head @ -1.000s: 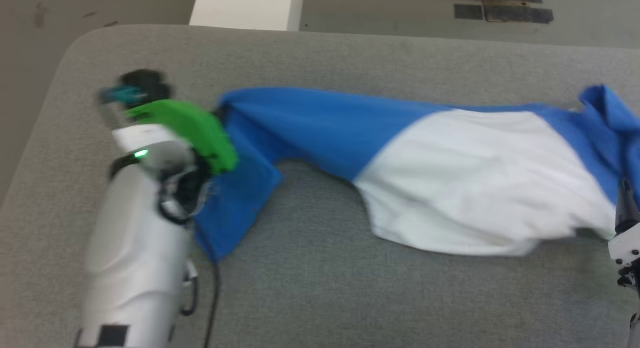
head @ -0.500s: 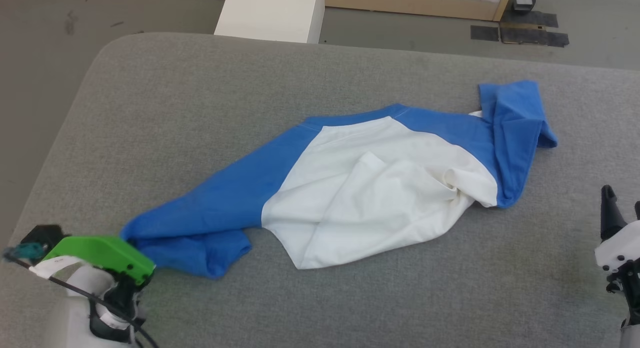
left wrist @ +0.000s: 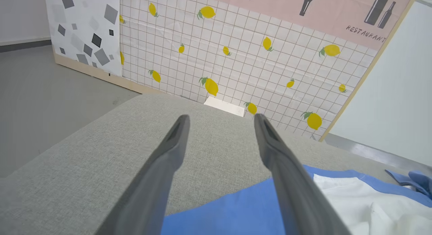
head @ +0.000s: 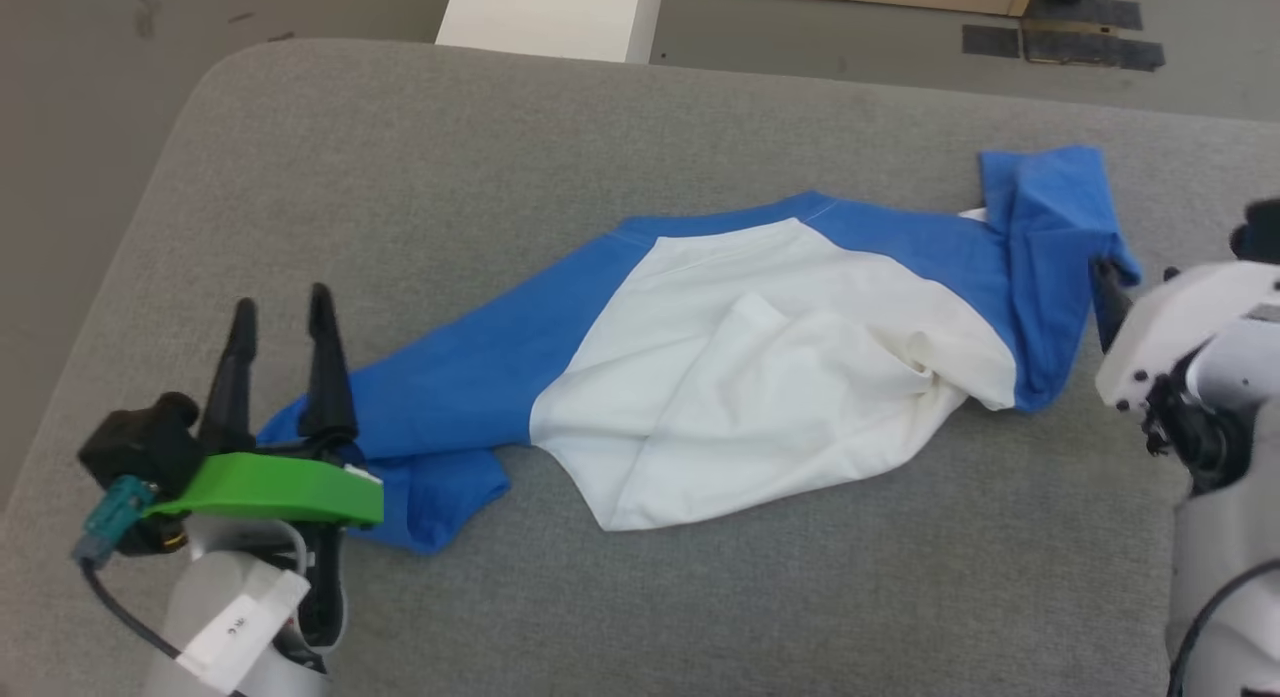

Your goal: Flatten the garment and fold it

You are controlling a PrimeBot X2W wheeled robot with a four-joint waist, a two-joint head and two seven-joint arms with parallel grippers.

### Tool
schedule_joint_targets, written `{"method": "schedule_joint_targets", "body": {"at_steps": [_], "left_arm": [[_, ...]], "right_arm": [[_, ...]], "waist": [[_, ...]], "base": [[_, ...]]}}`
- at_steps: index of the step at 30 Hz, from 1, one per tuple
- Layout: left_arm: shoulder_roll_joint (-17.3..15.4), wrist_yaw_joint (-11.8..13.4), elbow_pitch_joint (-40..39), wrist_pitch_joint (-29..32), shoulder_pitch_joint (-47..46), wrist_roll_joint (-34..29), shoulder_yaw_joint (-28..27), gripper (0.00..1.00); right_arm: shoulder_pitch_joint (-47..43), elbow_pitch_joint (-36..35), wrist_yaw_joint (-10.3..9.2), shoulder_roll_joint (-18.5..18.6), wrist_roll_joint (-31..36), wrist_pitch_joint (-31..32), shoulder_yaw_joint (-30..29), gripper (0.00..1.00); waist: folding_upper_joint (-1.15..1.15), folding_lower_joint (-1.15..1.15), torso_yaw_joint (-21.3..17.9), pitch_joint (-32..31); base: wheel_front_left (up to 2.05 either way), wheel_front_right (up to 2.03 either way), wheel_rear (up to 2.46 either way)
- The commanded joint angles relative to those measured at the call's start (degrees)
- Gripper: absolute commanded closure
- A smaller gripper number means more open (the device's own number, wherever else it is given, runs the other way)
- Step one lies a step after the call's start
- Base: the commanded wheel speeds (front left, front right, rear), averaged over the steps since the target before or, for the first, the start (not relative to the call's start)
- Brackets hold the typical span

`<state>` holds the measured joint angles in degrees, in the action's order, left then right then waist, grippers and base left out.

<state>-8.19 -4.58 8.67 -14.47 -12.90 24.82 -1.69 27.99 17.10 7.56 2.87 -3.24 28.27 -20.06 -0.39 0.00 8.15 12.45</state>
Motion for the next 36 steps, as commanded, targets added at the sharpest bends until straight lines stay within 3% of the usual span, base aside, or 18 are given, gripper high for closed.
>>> {"method": "schedule_joint_targets", "body": {"at_steps": [1, 11, 12, 13, 14, 15, 22, 26, 30, 31, 36], "left_arm": [[0.51, -0.46, 0.08, -0.42, -0.13, -1.17, 0.34, 0.00], [3.32, -1.70, 0.15, -0.51, -1.39, -3.30, -0.80, 0.00], [3.51, -1.79, 0.44, -0.51, -1.46, -3.26, -0.91, 0.00], [3.63, -1.88, 0.31, -0.51, -1.68, -3.36, -1.01, 0.00], [3.79, -1.98, 0.16, -0.51, -1.90, -3.48, -1.17, 0.00], [3.91, -2.04, 0.28, -0.51, -1.99, -3.54, -1.21, 0.00], [4.42, -2.42, 0.51, -0.52, -2.73, -4.30, -1.91, 0.00], [4.65, -2.54, 0.71, -0.52, -2.19, -4.37, -2.35, 0.00], [4.83, -2.63, 1.89, -0.52, -1.60, -4.36, -1.95, 0.00], [4.91, -2.67, 2.89, -0.52, -1.13, -4.19, -1.82, 0.00], [4.74, -2.71, 5.25, -0.48, -0.69, -3.92, -1.48, 0.00]], "right_arm": [[1.68, 1.05, -0.08, 0.01, 1.56, 1.45, 0.45, 0.00], [7.78, 6.02, -0.08, 0.01, 10.60, 6.74, 1.18, 0.00], [8.09, 6.37, -0.08, 0.00, 10.85, 6.94, 1.01, 0.09], [8.32, 6.58, -0.08, 0.00, 10.94, 6.93, 0.89, 0.54], [8.59, 6.81, -0.08, 0.00, 10.93, 6.79, 0.73, 0.82], [8.78, 7.06, -0.08, 0.00, 10.70, 6.64, 0.77, 1.00], [9.00, 5.44, -0.08, 0.00, 6.84, 2.59, 0.65, 1.00], [5.19, -0.77, -0.08, 0.00, 3.08, -0.96, -2.02, 1.00], [-4.24, -9.56, -0.08, 0.00, -1.51, -1.62, -5.74, 1.00], [-13.23, -13.88, -0.08, 0.00, -4.94, 0.27, -7.82, 1.00], [-22.56, -11.91, -0.08, 0.00, -11.64, 1.51, -7.54, 1.00]], "waist": [[0.39, 0.00, 1.41, 1.35], [0.39, 0.00, 3.44, 4.52], [0.39, 0.00, 3.44, 4.68], [0.39, 0.00, 3.43, 4.81], [0.39, 0.00, 3.40, 4.96], [0.39, 0.00, 3.35, 5.02], [0.39, 0.00, 1.98, 4.43], [0.39, 0.00, 1.03, 2.93], [0.39, 0.00, 0.05, 1.59], [0.39, 0.00, -0.90, 0.91], [0.39, 0.00, -2.74, 0.04]], "base": [[0.00, 0.00, 0.00], [0.00, 0.00, 0.00], [0.00, 0.00, 0.00], [0.00, 0.00, 0.00], [0.00, 0.00, 0.00], [0.00, 0.00, 0.00], [0.00, 0.00, 0.00], [0.00, 0.00, 0.00], [0.00, 0.00, 0.00], [0.00, 0.00, 0.00], [0.00, 0.00, 0.00]]}}
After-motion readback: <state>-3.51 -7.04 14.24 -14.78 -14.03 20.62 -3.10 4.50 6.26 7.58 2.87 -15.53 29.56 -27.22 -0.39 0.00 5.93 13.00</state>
